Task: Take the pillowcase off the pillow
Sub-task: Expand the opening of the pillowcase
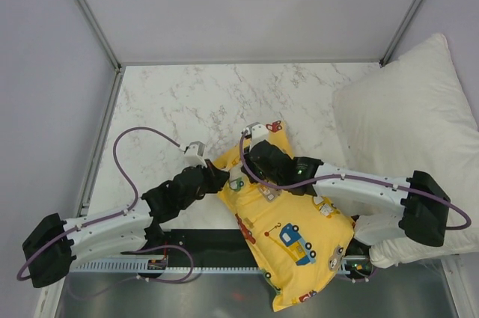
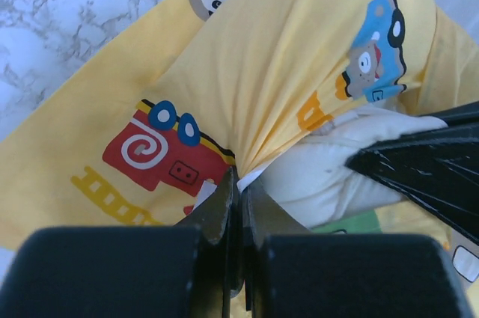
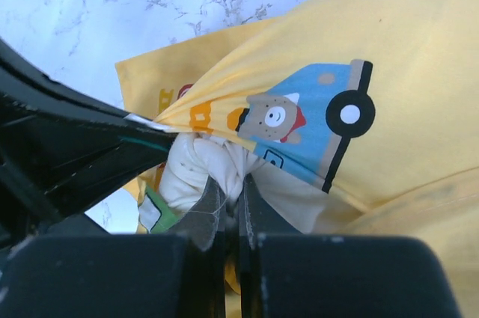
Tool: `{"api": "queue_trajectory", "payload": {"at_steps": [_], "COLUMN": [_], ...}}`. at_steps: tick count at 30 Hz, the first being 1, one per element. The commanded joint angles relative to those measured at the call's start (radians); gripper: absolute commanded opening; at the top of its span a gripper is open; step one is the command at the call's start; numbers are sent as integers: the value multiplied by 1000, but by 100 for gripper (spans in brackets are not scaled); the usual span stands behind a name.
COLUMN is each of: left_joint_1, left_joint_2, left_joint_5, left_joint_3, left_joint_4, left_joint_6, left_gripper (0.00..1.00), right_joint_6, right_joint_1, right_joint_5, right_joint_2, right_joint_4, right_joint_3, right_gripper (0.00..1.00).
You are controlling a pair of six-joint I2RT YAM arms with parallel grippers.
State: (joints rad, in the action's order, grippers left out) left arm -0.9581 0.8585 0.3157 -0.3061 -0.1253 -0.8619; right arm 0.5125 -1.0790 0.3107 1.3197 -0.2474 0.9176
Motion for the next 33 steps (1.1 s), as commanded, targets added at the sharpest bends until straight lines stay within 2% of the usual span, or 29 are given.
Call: {"api": "queue_trajectory", "payload": {"at_steps": [1, 5, 9, 16, 21, 25, 29, 33], "left_joint_1": [-54, -77, -97, -113, -125, -125, -125, -125], "left_joint_2": [-18, 0, 36, 54, 54, 39, 1, -73], "left_joint_5": [68, 89, 105, 118, 114, 138, 177, 276], "left_joint_3": [58, 58, 61, 87, 90, 87, 87, 78], "left_joint_4": [273, 277, 274, 274, 262, 269, 315, 418], "left_joint_6": [-92, -114, -143, -189, -203, -206, -247, -304], "left_gripper": [2, 2, 2, 2, 2, 2, 2, 2], "right_joint_6": [-45, -78, -118, -172, -181, -169, -155, -149], "right_joint_1": [86, 142, 172, 189, 191, 192, 198, 202], "right_joint_5": [216, 119, 44, -81, -119, -56, 17, 91], "right_joint_2": [25, 148, 272, 522, 601, 561, 423, 297], "right_joint_4": [124, 210, 293, 318, 315, 304, 303, 301], "right_joint_3": [73, 101, 199, 452, 578, 502, 278, 112], "right_gripper": [0, 0, 0, 0, 0, 0, 0, 0]}}
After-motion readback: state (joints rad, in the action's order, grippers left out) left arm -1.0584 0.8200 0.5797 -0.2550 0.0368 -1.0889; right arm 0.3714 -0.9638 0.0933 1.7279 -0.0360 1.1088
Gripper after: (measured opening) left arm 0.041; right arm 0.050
